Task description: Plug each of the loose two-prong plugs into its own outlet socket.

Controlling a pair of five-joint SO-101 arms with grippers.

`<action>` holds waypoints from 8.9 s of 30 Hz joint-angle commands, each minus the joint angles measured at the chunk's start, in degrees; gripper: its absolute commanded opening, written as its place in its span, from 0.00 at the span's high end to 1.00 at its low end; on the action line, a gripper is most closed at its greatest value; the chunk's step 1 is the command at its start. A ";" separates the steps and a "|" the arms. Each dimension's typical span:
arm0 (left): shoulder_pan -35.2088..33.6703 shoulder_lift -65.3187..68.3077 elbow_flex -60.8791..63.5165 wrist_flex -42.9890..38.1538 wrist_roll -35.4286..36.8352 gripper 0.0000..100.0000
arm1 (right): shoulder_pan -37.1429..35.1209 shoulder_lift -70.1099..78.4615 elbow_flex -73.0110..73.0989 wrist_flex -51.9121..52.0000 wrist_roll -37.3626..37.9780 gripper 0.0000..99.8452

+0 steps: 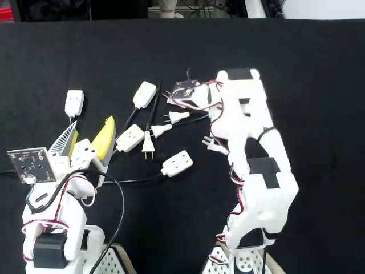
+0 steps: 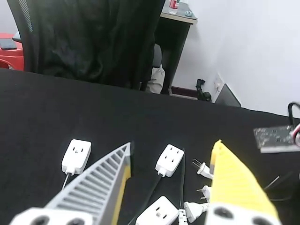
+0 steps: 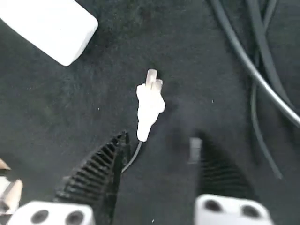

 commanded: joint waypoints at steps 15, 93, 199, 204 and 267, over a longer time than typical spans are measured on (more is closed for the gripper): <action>-0.22 0.18 -0.13 -1.49 -0.18 0.73 | 1.85 -0.75 -2.24 9.05 -92.57 0.66; -0.22 0.18 0.22 -1.49 -0.26 0.73 | 1.41 10.51 -5.85 1.85 -131.78 0.55; -0.22 0.18 0.75 -1.49 -0.35 0.73 | 2.81 25.45 -24.04 11.08 -39.21 0.96; -0.22 0.18 0.75 -1.49 -0.35 0.73 | 2.99 25.45 -21.05 10.90 -39.21 0.84; -0.13 0.18 0.84 -1.49 -0.44 0.73 | 1.23 -22.46 14.02 2.64 -32.62 0.99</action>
